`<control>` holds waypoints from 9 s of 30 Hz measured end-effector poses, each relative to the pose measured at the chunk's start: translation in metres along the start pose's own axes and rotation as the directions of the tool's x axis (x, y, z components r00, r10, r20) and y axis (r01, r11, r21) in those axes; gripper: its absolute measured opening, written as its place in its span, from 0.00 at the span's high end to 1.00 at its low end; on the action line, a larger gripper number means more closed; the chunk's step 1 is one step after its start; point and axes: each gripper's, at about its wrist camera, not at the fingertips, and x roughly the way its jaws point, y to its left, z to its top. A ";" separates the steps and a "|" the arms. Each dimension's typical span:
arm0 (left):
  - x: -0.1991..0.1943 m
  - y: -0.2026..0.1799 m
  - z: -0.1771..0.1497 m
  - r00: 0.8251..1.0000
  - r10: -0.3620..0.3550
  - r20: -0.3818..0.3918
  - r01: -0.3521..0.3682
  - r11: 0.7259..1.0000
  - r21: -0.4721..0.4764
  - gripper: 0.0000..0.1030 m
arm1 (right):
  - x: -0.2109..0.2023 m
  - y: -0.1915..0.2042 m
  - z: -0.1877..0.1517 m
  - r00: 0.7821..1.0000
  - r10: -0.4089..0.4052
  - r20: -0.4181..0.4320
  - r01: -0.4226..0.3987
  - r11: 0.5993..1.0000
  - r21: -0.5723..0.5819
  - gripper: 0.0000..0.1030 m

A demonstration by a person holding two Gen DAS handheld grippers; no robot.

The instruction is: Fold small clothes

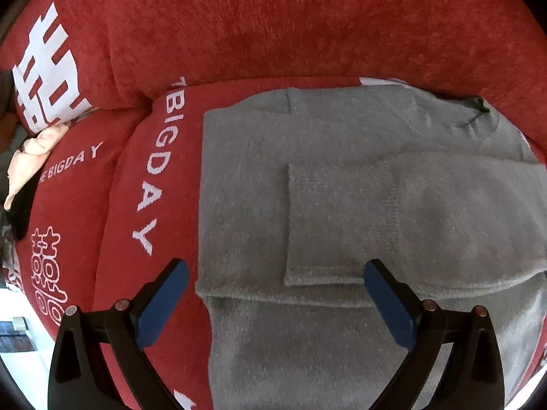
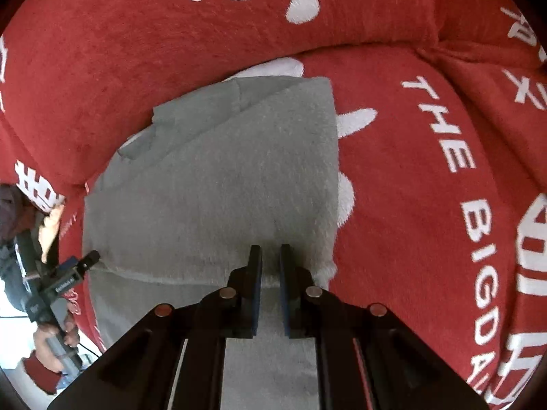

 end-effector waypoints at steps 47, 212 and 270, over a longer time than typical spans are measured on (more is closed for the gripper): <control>-0.081 -0.064 -0.138 0.986 -0.073 -0.147 0.071 0.997 -0.015 0.00 | -0.044 0.020 -0.103 0.990 0.107 -0.089 -0.119 0.982 -0.147 0.50; 0.051 0.042 0.085 0.999 0.041 -0.009 -0.042 0.958 -0.283 0.03 | 0.055 0.038 0.103 0.999 -0.049 0.016 0.052 0.958 -0.281 0.94; -0.034 0.207 -0.142 0.947 -0.315 -0.054 0.290 0.919 -0.268 0.03 | 0.179 0.255 -0.158 0.824 0.539 -0.174 -0.442 0.804 0.397 0.92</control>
